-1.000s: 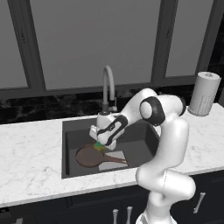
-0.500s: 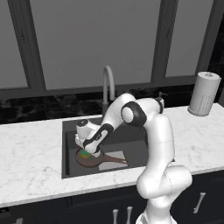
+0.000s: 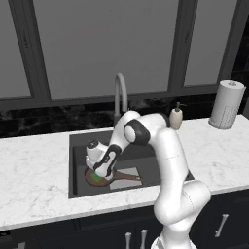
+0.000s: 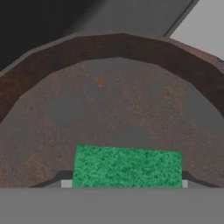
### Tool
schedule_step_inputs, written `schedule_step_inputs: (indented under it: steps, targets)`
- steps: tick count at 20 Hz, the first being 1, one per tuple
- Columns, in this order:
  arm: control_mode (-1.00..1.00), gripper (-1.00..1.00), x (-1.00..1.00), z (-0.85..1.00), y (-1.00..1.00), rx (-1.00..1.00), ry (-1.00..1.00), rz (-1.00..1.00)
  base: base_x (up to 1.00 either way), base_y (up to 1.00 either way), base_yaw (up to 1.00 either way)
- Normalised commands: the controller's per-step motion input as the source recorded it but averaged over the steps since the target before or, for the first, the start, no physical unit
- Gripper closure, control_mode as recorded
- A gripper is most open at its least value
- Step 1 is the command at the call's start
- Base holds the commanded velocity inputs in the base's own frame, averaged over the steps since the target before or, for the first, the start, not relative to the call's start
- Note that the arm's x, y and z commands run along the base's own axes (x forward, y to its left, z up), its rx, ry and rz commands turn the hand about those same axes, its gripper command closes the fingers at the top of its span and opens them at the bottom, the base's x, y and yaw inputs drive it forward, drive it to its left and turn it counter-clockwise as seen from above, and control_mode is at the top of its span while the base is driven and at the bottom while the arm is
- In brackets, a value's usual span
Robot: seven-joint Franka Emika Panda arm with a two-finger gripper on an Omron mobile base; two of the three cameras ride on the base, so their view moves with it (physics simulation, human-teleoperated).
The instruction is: Pick the pan and sponge and place them into the sink. Then turn on the water.
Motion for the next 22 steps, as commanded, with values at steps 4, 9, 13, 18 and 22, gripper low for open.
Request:
schedule_step_inputs:
  steps: [4,9,13,18,22]
  targets:
    - [-1.00,1.00,0.06,-0.11,-0.03,0.00,-0.01,0.00,0.00,0.00,0.00]
    - [-1.00,-1.00,0.00,0.10,0.00,0.00,-0.08,0.00,0.00,0.00,0.00]
    - [-1.00,-1.00,-0.01,0.38,0.00,0.00,-0.12,0.01,0.00,0.00,0.00]
    - [-1.00,-1.00,0.00,0.35,0.00,0.00,-0.07,0.04,0.00,0.00,0.00]
    - [-1.00,-1.00,-0.12,0.45,0.00,0.00,-0.15,0.06,0.00,0.00,0.00]
